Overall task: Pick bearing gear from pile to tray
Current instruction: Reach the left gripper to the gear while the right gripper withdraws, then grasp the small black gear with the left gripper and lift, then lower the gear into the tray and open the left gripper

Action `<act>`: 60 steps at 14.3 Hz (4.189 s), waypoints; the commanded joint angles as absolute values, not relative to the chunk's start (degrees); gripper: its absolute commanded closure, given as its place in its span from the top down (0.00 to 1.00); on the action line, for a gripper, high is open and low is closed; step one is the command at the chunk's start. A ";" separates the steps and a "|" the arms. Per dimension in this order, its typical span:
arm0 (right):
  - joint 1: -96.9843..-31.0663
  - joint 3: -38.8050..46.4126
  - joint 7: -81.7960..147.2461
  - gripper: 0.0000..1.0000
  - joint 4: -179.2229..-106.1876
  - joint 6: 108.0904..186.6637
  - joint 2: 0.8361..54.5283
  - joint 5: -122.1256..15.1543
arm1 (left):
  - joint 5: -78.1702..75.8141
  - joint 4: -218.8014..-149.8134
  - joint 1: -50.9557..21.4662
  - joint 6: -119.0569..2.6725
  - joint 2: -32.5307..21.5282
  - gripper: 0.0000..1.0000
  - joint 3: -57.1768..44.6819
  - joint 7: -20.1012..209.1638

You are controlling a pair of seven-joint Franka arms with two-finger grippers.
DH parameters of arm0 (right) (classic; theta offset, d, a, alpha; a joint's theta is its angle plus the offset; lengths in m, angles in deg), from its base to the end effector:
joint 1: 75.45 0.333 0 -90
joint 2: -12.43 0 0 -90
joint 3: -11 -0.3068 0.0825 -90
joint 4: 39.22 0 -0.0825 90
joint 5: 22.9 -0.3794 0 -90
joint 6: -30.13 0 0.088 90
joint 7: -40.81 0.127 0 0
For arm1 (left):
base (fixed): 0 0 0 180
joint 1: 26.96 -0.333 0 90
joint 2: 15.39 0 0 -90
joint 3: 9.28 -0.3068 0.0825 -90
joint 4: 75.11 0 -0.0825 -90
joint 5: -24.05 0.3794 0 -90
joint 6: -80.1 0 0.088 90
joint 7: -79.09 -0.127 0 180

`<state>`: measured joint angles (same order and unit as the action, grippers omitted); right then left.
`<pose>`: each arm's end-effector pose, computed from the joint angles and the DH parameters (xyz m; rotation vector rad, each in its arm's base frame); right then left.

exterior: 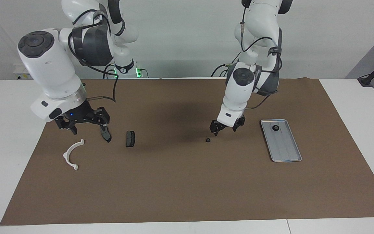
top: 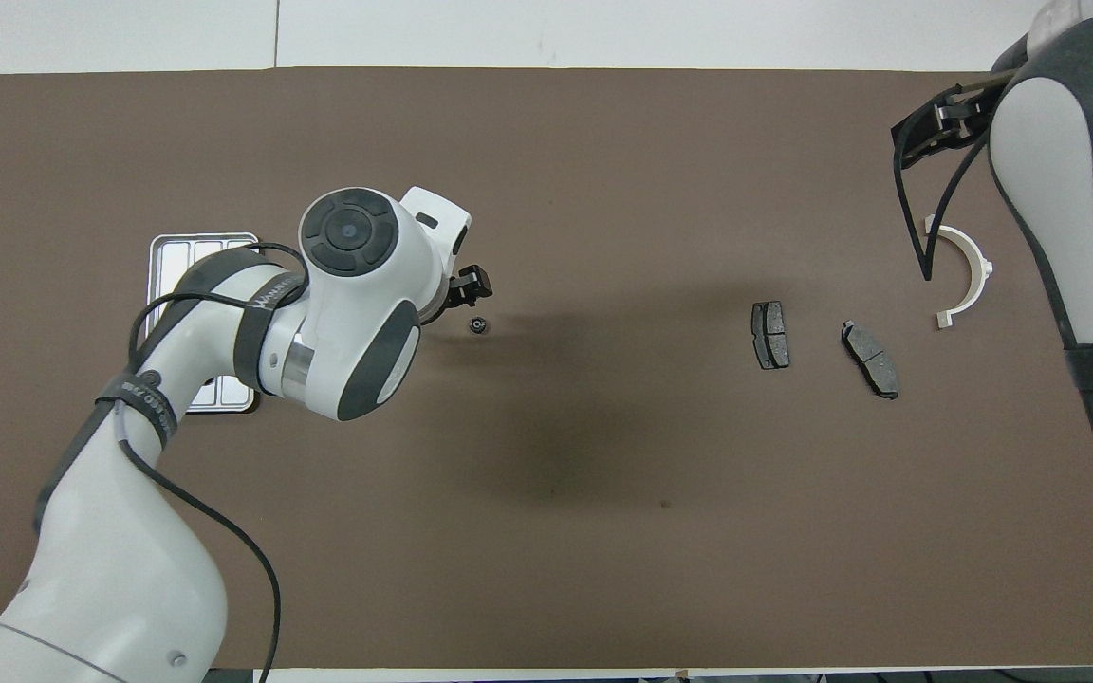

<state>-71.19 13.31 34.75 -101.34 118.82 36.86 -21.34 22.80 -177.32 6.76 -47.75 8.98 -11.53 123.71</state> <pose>0.6679 0.0254 0.5600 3.0881 0.2205 0.0560 0.5499 -0.3397 0.2937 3.1043 0.3728 0.0266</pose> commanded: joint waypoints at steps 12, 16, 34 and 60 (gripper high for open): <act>-75.63 12.23 33.69 1.00 -130.27 121.90 8.57 -24.92 | 23.52 -176.97 9.95 -51.20 12.39 0.66 -12.61 130.24; -81.32 7.51 33.52 1.00 -130.01 119.26 7.51 -25.01 | 23.61 -177.15 9.86 -51.03 12.39 0.59 -12.61 130.15; -81.34 6.79 33.96 1.00 -129.74 118.90 7.86 -23.95 | 23.96 -176.89 8.90 -49.80 12.13 0.06 -13.23 129.36; -80.90 6.70 34.04 1.00 -129.30 119.25 7.59 -24.21 | 23.96 -189.89 -23.01 -55.07 3.16 0.07 -13.23 78.21</act>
<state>-80.51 6.82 34.72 -128.79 118.95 8.37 -23.97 23.18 -188.14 -22.30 -53.77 4.13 -13.75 78.29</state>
